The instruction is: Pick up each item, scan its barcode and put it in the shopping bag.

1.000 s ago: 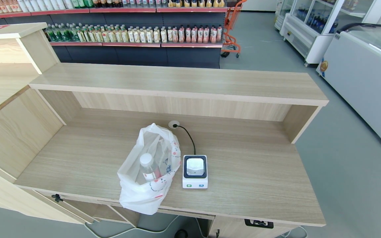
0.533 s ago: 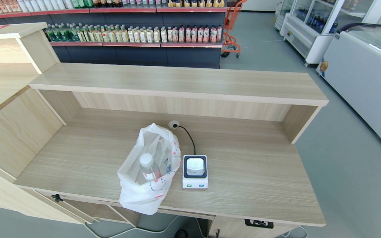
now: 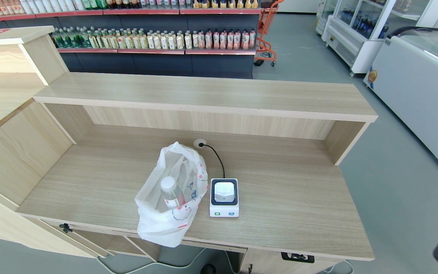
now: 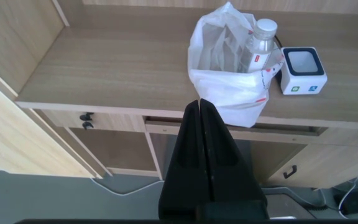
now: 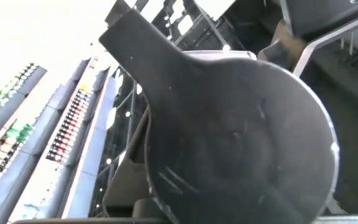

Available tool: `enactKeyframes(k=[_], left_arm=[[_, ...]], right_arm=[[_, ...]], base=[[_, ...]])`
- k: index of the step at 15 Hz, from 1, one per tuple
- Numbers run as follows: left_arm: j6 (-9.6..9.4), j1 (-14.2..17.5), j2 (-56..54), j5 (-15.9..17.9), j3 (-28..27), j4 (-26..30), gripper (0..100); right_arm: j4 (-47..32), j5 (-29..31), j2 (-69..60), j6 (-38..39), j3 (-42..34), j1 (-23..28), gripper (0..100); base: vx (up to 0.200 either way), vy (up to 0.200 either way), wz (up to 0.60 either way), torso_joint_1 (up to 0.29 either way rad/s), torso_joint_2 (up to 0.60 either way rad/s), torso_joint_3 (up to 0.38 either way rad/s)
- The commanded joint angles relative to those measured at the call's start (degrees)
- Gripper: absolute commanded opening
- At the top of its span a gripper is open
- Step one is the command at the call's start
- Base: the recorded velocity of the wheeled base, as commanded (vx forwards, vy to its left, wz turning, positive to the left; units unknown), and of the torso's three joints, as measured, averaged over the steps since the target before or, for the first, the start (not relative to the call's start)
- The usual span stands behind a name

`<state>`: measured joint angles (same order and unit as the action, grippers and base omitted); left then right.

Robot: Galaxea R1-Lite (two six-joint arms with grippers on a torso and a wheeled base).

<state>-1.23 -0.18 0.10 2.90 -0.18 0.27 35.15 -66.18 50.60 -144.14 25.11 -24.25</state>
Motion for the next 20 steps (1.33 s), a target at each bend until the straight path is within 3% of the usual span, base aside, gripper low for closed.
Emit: enactKeyframes(k=[1,15,17,18,20], left_arm=[[0.00,0.0,0.0,0.0,0.0,0.0,0],[0.00,0.0,0.0,0.0,0.0,0.0,0],[0.00,0.0,0.0,0.0,0.0,0.0,0],[0.00,0.0,0.0,0.0,0.0,0.0,0],[0.00,0.0,0.0,0.0,0.0,0.0,0]], right_arm=[[0.0,0.0,0.3,-0.1,0.0,0.1,0],[-3.9,0.4,-0.3,0.4,0.2,1.9,0],[-4.5,4.8,1.0,8.9,1.0,6.1,0],[-4.7,11.3,1.3,15.5,0.9,8.1,0],[-9.5,28.5,0.5,40.1,0.0,10.8,0]], base=[[0.000,0.000,0.00,0.000,0.00,0.000],[0.000,0.000,0.00,0.000,0.00,0.000],[0.000,0.000,0.00,0.000,0.00,0.000],[0.000,0.000,0.00,0.000,0.00,0.000],[0.000,0.000,0.00,0.000,0.00,0.000]])
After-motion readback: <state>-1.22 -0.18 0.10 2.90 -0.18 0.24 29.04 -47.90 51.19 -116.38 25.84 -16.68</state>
